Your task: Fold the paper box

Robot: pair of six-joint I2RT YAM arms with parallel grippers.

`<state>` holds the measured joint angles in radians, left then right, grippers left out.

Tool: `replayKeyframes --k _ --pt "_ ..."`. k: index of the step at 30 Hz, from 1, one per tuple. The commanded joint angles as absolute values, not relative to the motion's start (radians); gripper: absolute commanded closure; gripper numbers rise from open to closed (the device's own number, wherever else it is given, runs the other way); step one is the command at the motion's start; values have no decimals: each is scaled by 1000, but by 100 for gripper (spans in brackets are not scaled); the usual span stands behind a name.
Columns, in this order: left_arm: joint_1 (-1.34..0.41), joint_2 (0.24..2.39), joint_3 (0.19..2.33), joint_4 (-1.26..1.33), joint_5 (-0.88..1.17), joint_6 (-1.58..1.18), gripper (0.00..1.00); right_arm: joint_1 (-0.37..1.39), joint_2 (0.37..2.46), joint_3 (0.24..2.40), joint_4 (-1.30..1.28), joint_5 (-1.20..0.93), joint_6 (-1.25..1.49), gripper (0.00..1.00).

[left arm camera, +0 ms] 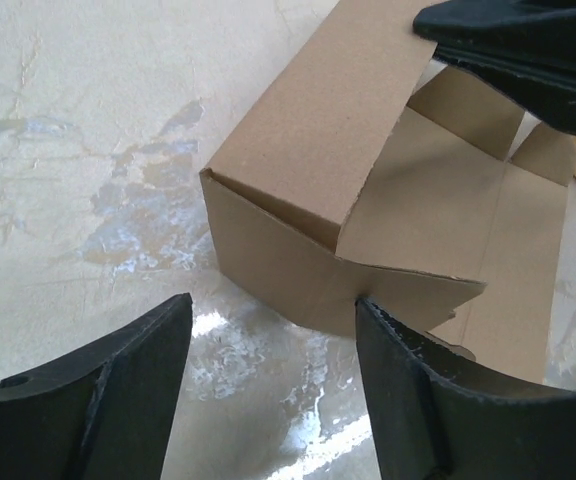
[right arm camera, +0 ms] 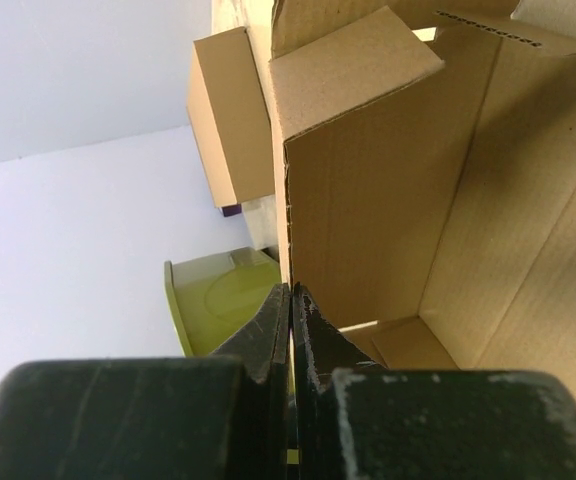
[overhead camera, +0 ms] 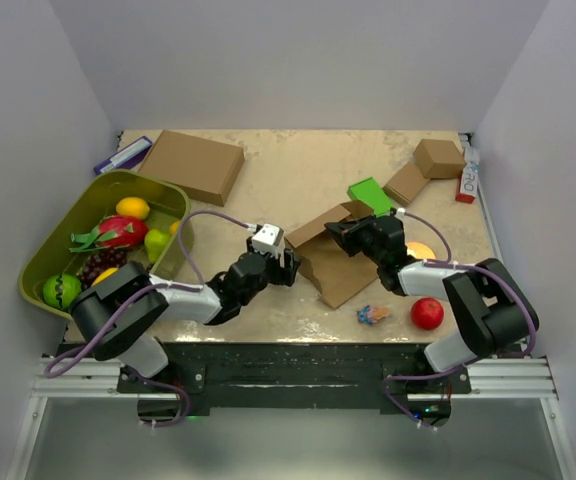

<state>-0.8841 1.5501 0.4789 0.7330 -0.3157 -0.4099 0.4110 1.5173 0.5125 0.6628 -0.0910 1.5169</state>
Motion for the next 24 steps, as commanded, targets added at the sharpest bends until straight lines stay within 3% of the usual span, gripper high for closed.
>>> replayKeyframes --k 1,6,24 --pt "-882 1563 469 989 -309 -355 25 414 1505 494 627 -95 1493 100" --pt "-877 1617 471 1068 -135 -276 23 416 1500 494 624 -97 1489 100" --pt "-854 1732 480 1161 -95 -262 16 414 1488 500 597 -92 1476 100"
